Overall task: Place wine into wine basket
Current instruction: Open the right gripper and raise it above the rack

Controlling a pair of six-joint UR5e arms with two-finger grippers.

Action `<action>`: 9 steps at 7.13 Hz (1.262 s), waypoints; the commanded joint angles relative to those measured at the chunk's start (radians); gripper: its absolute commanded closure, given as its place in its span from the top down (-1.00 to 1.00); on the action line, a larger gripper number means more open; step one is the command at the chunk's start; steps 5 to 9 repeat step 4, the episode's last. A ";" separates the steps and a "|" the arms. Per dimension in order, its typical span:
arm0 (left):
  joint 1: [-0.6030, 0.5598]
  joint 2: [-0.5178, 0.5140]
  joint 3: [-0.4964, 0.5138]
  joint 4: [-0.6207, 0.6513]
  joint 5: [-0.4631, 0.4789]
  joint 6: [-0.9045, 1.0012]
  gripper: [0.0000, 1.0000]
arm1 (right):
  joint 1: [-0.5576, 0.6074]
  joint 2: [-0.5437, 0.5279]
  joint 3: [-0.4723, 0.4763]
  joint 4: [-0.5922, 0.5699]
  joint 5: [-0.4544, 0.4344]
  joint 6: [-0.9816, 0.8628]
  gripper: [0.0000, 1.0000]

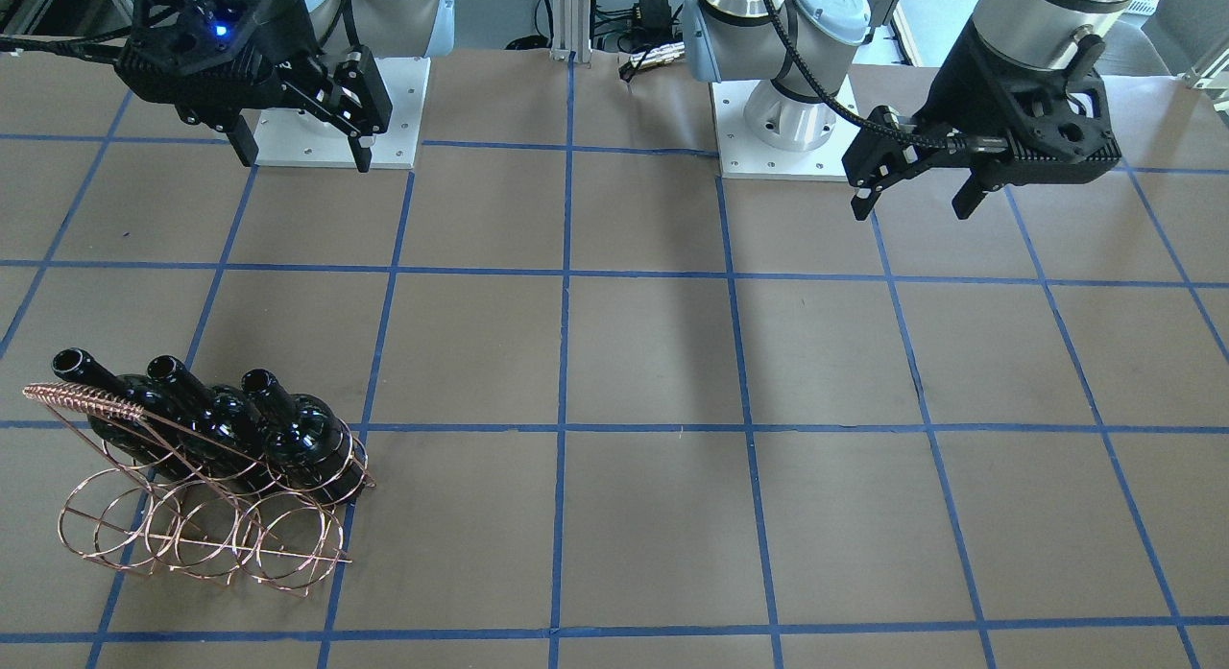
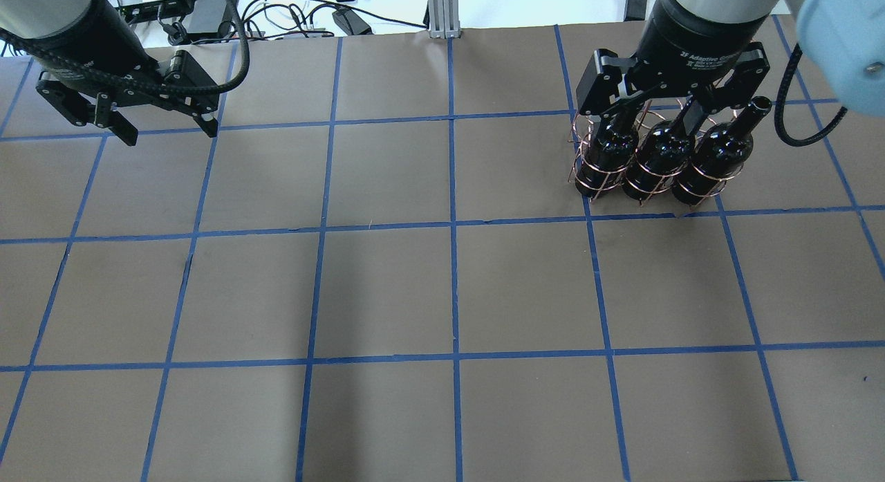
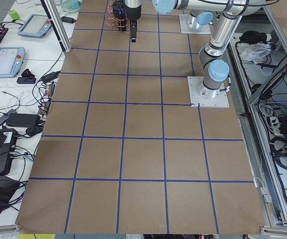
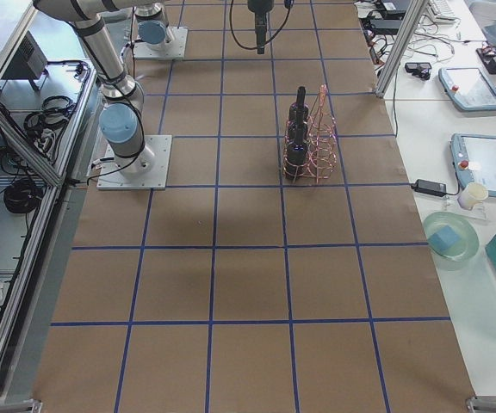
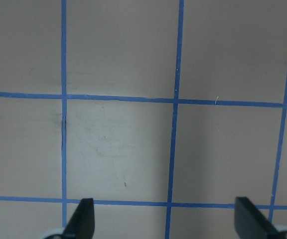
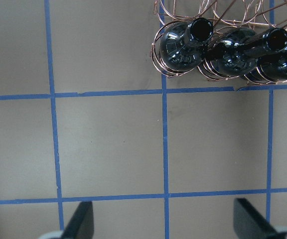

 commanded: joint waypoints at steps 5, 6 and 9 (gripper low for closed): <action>0.001 0.023 -0.027 -0.006 0.010 0.010 1.00 | 0.000 0.000 -0.001 -0.002 -0.001 -0.003 1.00; 0.001 0.023 -0.027 -0.006 0.010 0.010 1.00 | 0.000 0.000 -0.001 -0.002 -0.001 -0.003 1.00; 0.001 0.023 -0.027 -0.006 0.010 0.010 1.00 | 0.000 0.000 -0.001 -0.002 -0.001 -0.003 1.00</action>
